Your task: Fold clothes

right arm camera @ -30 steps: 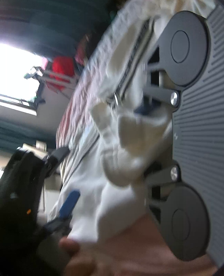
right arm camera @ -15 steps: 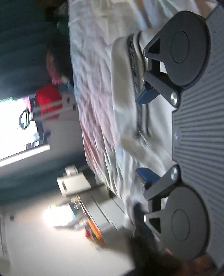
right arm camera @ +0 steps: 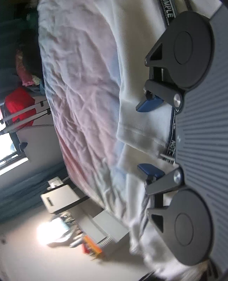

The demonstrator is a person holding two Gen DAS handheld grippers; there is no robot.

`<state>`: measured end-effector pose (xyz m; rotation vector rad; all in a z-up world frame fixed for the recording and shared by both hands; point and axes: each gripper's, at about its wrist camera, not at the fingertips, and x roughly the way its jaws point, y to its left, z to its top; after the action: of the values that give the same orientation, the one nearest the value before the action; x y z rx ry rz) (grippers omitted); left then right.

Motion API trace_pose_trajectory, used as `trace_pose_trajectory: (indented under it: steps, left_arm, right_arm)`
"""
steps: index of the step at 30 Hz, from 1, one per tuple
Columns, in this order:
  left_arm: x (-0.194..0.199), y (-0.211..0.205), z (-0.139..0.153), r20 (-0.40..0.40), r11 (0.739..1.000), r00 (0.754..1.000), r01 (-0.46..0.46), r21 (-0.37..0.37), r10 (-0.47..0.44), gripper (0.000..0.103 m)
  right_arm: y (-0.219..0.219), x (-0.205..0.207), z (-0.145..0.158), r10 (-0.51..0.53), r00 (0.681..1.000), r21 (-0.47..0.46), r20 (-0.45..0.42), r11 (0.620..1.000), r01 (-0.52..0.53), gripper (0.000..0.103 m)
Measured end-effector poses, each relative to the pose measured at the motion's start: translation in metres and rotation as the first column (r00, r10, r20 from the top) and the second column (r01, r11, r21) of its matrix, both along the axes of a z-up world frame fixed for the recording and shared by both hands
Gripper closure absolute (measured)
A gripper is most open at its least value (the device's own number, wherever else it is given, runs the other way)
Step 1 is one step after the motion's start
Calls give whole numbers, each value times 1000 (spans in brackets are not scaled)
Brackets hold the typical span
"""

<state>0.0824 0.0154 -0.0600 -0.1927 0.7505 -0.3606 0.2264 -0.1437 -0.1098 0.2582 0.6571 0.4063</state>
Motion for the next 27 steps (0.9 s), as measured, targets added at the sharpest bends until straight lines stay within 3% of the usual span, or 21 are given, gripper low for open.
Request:
trace_pose_trajectory:
  steps: [3,4,6,8,11,13,19,25,27]
  left_arm:
    - [6,-3,-9,-26,1000,1000,9,14,-9,57]
    - [5,-5,-10,-19,1000,1000,10,28,-9,60]
    - [4,-8,-11,-5,998,1000,4,55,-4,75]
    - [0,-7,-9,16,997,1000,-13,71,12,86]
    - [-7,-5,-1,48,997,998,-30,68,27,90]
    - [-13,-5,4,64,996,997,-38,75,33,90]
    - [-10,-8,-4,28,992,999,-41,120,37,89]
    - [-13,-6,-1,39,988,998,-54,143,49,73]
    - [-16,-7,3,60,984,996,-68,163,59,61]
  right_arm:
    - [5,-1,-2,4,1000,-43,24,999,-3,70]
    - [4,-2,-1,7,1000,-41,30,999,-6,74]
    - [3,-3,2,12,999,-37,43,999,-11,87]
    - [3,-9,10,11,996,-30,85,999,-9,90]
    - [3,-23,30,34,979,16,203,999,-38,90]
    - [8,-27,38,54,971,5,235,998,-56,90]
    - [17,-14,11,70,988,-10,139,998,-69,90]
    - [24,-18,11,44,989,-64,142,997,-35,85]
    - [23,-21,16,29,988,-70,150,997,-18,72]
